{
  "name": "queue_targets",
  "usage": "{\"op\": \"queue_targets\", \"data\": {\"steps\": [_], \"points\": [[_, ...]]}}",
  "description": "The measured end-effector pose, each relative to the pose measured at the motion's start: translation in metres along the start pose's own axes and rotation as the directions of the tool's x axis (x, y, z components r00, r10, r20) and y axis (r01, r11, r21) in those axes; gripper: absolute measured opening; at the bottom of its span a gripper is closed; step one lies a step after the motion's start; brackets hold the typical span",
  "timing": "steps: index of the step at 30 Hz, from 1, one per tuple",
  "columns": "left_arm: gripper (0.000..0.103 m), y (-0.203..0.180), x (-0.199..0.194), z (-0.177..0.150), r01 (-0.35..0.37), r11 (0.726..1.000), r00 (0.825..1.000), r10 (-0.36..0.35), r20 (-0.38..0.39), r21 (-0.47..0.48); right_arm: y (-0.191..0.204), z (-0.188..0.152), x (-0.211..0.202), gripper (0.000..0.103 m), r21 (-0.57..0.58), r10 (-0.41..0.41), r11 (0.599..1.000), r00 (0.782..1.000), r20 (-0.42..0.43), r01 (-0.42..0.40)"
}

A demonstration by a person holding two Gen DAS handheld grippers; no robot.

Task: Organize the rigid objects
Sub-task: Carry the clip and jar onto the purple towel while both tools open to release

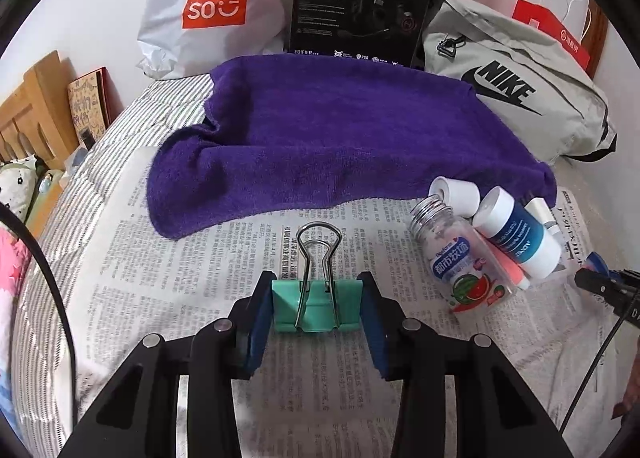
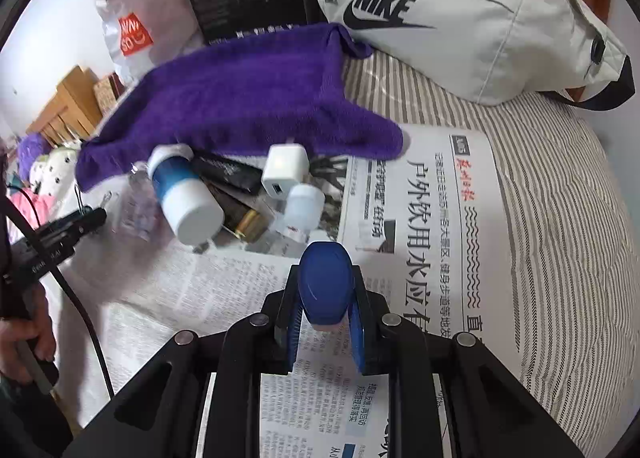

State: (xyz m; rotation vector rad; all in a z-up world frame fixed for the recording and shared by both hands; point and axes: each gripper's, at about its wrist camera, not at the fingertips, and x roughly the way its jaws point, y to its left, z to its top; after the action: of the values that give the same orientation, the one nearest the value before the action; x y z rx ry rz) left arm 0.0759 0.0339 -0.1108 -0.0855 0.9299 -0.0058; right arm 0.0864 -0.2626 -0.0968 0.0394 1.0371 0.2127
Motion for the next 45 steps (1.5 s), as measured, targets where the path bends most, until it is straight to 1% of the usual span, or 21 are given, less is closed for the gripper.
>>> {"op": "queue_targets", "data": {"steps": [4,7,11,16,20,23,28,31,37,40,45], "points": [[0.039,0.004,-0.014,0.005,-0.007,1.0,1.0,0.007,0.002,-0.003,0.005,0.014,-0.013,0.021,-0.018,0.016,1.0,1.0,0.024,-0.016],[0.039,0.008,-0.029,0.015,-0.006,1.0,1.0,0.006,0.02,-0.005,0.011,0.031,-0.023,0.021,-0.036,0.036,0.999,0.998,0.05,-0.034],[0.039,0.009,-0.045,0.037,-0.012,1.0,0.998,0.011,0.055,0.005,0.02,0.057,-0.033,0.021,-0.052,0.064,0.997,0.995,0.08,-0.059],[0.039,0.009,-0.054,0.069,-0.012,1.0,0.996,0.01,0.085,0.021,0.035,0.089,-0.042,0.021,-0.093,0.09,0.993,0.989,0.118,-0.079],[0.039,0.009,-0.049,0.097,0.02,1.0,0.995,-0.022,0.095,0.022,0.044,0.113,-0.033,0.021,-0.109,0.128,0.987,0.986,0.11,-0.116],[0.039,0.008,-0.036,0.114,0.052,0.998,0.995,-0.054,0.088,0.024,0.049,0.132,-0.015,0.021,-0.117,0.138,0.985,0.987,0.084,-0.127],[0.039,0.002,-0.003,0.137,0.041,0.998,0.997,-0.044,0.07,0.046,0.054,0.157,0.019,0.021,-0.136,0.125,0.984,0.991,0.053,-0.117],[0.039,0.004,0.023,0.151,0.068,0.997,0.996,-0.069,0.048,0.024,0.056,0.173,0.039,0.021,-0.15,0.113,0.983,0.993,0.04,-0.106],[0.039,0.002,0.07,0.172,0.077,0.997,0.997,-0.077,0.006,0.02,0.061,0.204,0.083,0.021,-0.173,0.114,0.979,0.993,0.011,-0.11],[0.039,0.004,0.092,0.181,0.086,0.996,0.996,-0.086,-0.017,0.005,0.066,0.219,0.109,0.021,-0.18,0.099,0.979,0.995,-0.011,-0.099],[0.039,0.007,0.12,0.191,0.084,0.996,0.994,-0.085,-0.067,-0.012,0.071,0.232,0.139,0.021,-0.173,0.077,0.981,0.996,-0.049,-0.084]]}}
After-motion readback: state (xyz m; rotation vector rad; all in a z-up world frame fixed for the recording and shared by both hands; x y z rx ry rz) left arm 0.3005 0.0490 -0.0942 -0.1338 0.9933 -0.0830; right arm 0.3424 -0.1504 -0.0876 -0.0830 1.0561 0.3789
